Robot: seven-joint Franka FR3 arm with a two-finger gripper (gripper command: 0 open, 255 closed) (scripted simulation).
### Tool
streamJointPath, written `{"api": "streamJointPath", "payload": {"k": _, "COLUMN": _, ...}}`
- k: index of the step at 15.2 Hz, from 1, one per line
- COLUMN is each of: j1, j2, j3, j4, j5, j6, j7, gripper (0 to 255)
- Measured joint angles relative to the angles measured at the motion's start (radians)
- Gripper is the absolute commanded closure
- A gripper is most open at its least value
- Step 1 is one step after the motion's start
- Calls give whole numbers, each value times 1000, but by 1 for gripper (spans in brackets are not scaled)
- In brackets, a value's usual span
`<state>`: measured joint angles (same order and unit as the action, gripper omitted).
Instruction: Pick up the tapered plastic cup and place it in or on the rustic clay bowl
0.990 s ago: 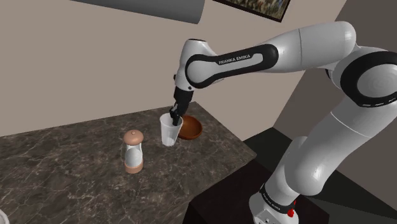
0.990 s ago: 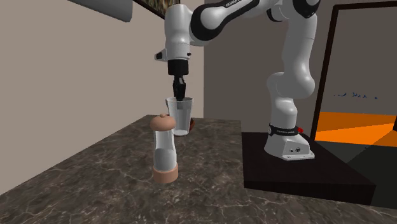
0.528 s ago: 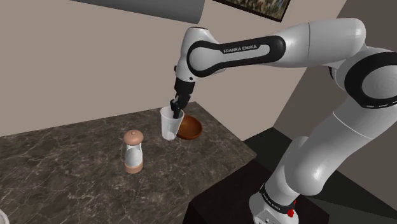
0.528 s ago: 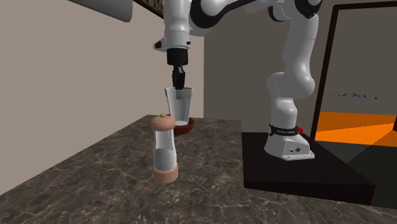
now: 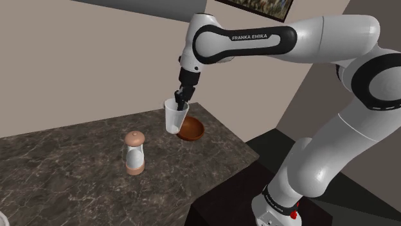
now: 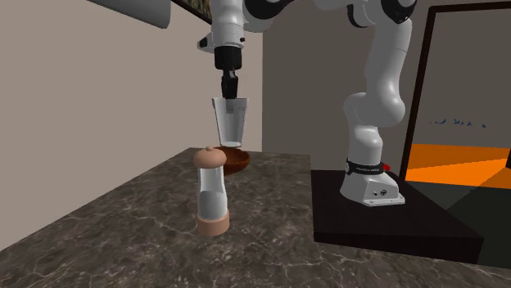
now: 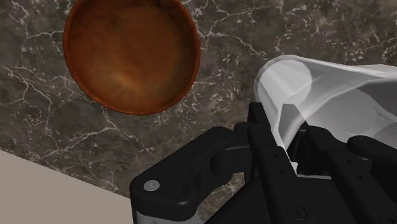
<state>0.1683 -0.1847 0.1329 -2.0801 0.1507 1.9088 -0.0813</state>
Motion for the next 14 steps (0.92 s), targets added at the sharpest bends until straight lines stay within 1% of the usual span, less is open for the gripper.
{"api": "streamJointPath", "payload": {"k": 4, "j1": -37, "j2": -5, "j3": -52, "j4": 25, "j5": -10, "j6": -40, "j7": -80, "gripper": 255}}
{"api": "streamJointPath", "payload": {"k": 7, "j1": -67, "j2": 9, "j3": -93, "j4": 70, "j5": -20, "j6": -80, "j7": -141, "gripper": 255}}
{"api": "streamJointPath", "payload": {"k": 10, "j1": -96, "j2": 30, "j3": -133, "j4": 99, "j5": -29, "j6": -96, "j7": -207, "gripper": 255}}
{"api": "streamJointPath", "payload": {"k": 12, "j1": -116, "j2": 63, "j3": -159, "j4": 152, "j5": -34, "j6": -121, "j7": -249, "gripper": 255}}
{"api": "streamJointPath", "payload": {"k": 14, "j1": -131, "j2": 67, "j3": -178, "j4": 161, "j5": -37, "j6": -130, "j7": -281, "gripper": 255}}
